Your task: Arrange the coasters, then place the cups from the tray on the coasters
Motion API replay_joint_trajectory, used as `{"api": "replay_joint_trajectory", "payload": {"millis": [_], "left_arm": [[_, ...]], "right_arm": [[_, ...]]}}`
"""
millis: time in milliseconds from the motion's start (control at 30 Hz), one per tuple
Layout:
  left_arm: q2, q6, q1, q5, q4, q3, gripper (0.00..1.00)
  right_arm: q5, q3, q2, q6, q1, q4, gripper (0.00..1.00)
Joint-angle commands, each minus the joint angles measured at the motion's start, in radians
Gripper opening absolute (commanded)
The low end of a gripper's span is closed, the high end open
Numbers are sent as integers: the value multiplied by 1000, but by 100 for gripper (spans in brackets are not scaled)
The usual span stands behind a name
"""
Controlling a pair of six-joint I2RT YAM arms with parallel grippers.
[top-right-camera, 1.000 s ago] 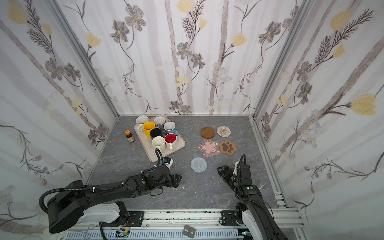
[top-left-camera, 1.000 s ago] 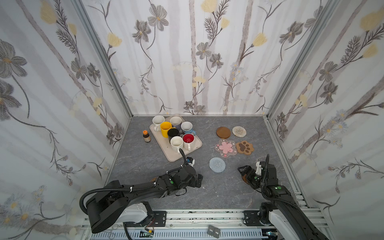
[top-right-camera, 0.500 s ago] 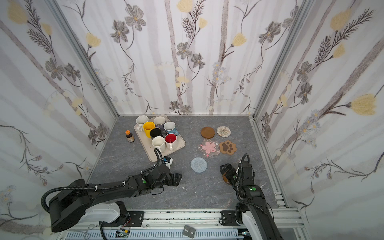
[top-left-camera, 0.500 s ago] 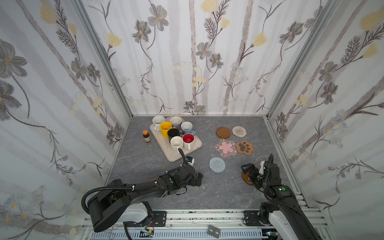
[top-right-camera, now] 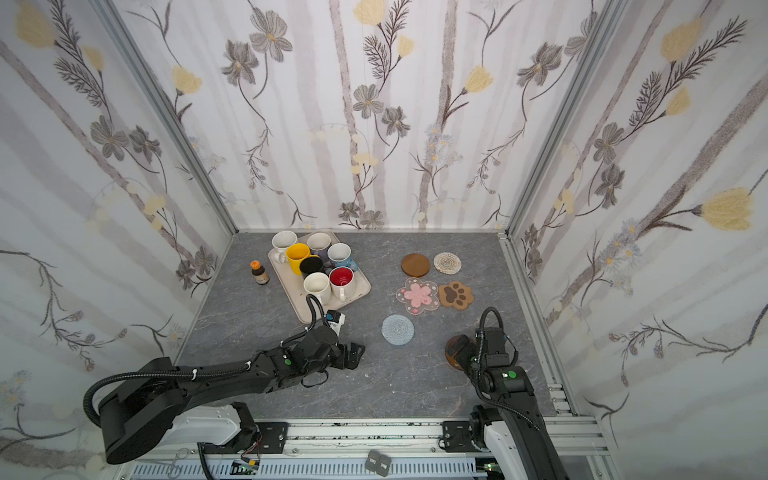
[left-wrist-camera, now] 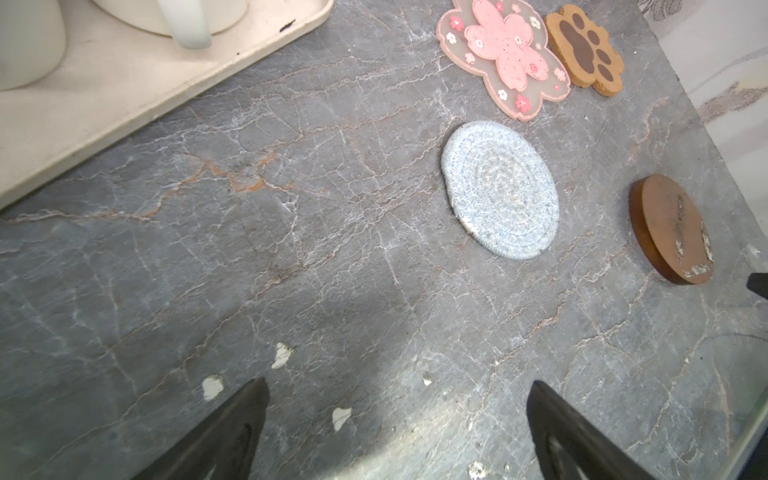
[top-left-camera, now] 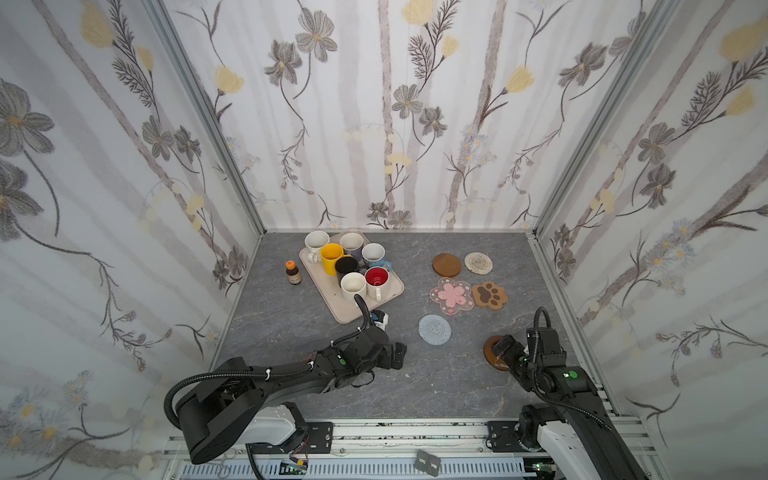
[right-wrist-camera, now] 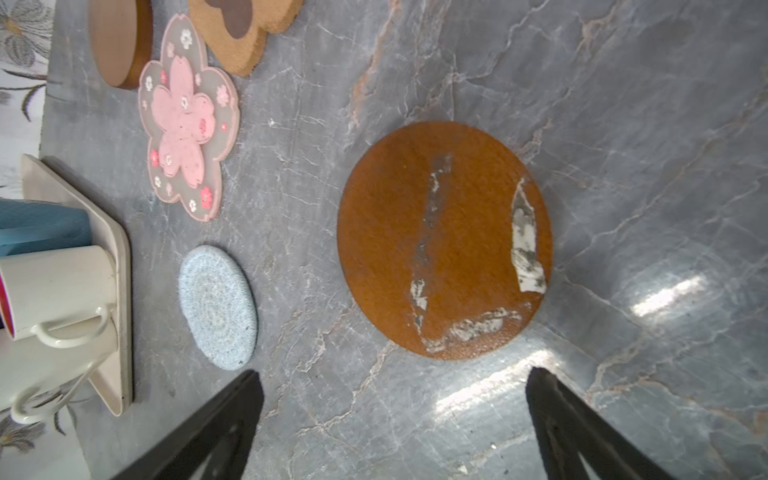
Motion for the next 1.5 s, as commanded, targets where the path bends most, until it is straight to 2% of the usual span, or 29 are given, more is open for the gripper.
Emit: {"api": "replay_joint_trajectory", "payload": {"millis": [0,133,467,1467], "left_arm": [[7,10,12,15,45,7,100],[24,9,26,26,57,2,100],[40,12,33,32,63,1,100],[177,24,65,63,64,78,100]], "right_arm": [[49,-24,-14,59,0,-19,100],[52,-58,-22,102,1,3,100],[-10,-124,29,149,1,187,100],[36,7,336,19,0,389,100]]}}
